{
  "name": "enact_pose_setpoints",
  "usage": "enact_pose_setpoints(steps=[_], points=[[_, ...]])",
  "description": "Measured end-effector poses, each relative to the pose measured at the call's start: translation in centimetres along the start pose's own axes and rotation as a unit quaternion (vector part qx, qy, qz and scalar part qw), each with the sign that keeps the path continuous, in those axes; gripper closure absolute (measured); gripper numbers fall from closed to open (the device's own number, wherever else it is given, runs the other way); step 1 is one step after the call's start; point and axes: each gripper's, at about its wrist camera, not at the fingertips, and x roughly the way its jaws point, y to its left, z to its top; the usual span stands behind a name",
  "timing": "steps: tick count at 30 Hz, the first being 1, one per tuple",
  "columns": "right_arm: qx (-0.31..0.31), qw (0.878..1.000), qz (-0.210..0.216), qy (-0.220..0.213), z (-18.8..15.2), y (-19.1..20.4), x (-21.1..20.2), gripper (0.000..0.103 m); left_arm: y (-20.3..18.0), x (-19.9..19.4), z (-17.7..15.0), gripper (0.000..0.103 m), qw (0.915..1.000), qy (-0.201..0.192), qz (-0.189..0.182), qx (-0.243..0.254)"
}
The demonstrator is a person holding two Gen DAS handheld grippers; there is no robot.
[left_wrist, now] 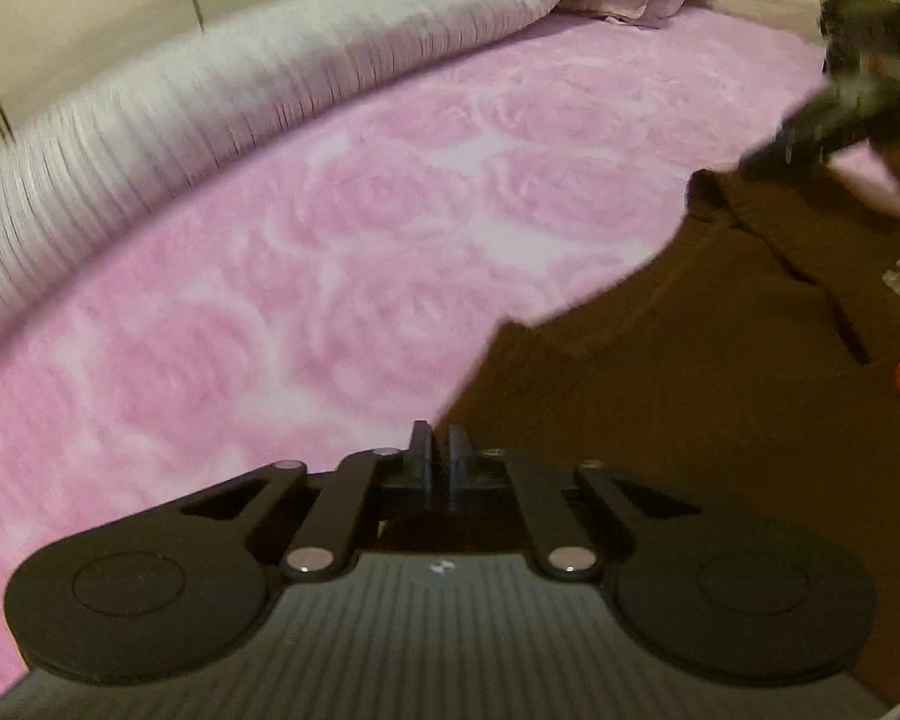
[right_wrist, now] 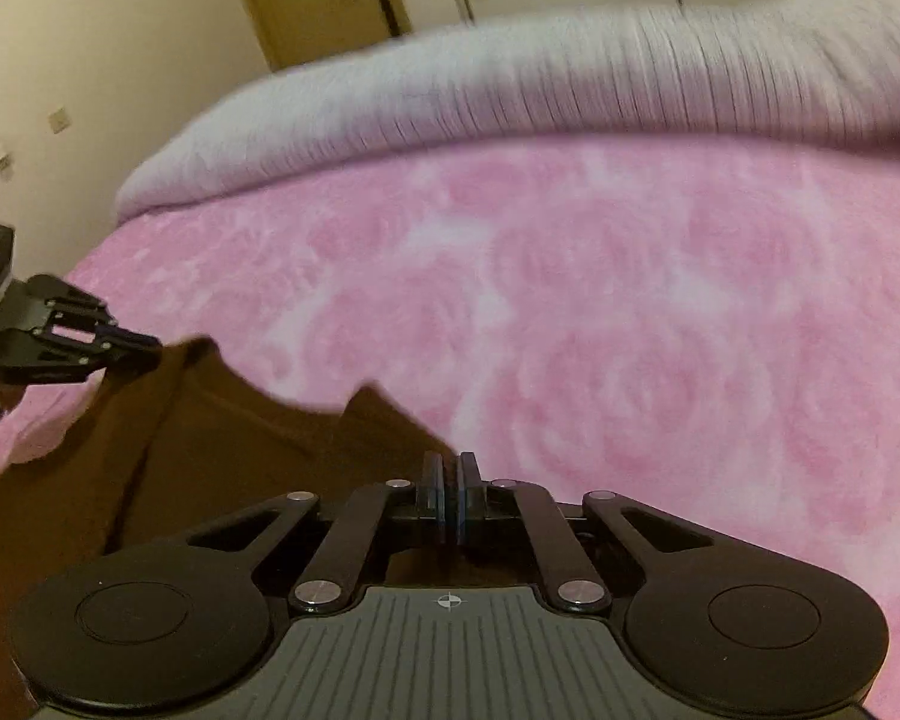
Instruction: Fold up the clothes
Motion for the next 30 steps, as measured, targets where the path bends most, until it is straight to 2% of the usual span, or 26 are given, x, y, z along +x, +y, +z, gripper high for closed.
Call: enact_pose_setpoints(steps=[4,7,9,11,14,16,17,19,21,25,30], points=[[-0.026,0.999,-0.028,-0.018,1.4,0.2,0.4,0.101,0.0,2.1,0.5,0.103,0.9997,0.011,0.020,0.006],[-0.067,0.995,-0.070,-0.006,0.8,1.0,1.7,0.102,0.4,2.5,0.1,0.103,0.9994,0.007,0.033,-0.004],[-0.061,0.994,-0.091,0.003,0.4,0.5,1.9,0.102,0.9,2.3,-0.1,0.103,0.9993,0.004,0.033,-0.019],[-0.054,0.993,-0.108,0.002,0.1,0.2,1.2,0.101,1.4,1.6,-0.4,0.097,0.9989,0.002,0.037,-0.030],[-0.054,0.990,-0.133,-0.002,-0.3,1.0,-1.0,0.094,1.9,-0.4,-1.2,0.094,0.9980,-0.001,0.037,-0.052],[-0.060,0.991,-0.121,0.000,-1.0,2.2,-3.1,0.080,1.8,-2.5,-2.1,0.088,0.9973,-0.008,0.036,-0.063],[-0.062,0.992,-0.114,0.000,-1.6,2.9,-4.2,0.076,1.5,-3.6,-2.6,0.084,0.9970,-0.010,0.033,-0.070],[-0.048,0.993,-0.107,0.002,-3.0,4.3,-6.2,0.069,0.5,-6.1,-3.7,0.082,0.9964,-0.012,0.023,-0.080],[-0.022,0.994,-0.103,-0.001,-4.4,5.6,-8.3,0.066,-1.4,-8.6,-4.9,0.077,0.9968,-0.018,0.010,-0.077],[0.026,0.996,-0.085,-0.028,-9.1,9.1,-13.7,0.064,-6.3,-13.5,-7.5,0.075,0.9979,-0.025,-0.017,-0.058],[0.051,0.994,-0.084,-0.043,-15.4,14.6,-19.0,0.063,-12.4,-17.5,-10.5,0.075,0.9989,-0.011,-0.019,-0.042]])
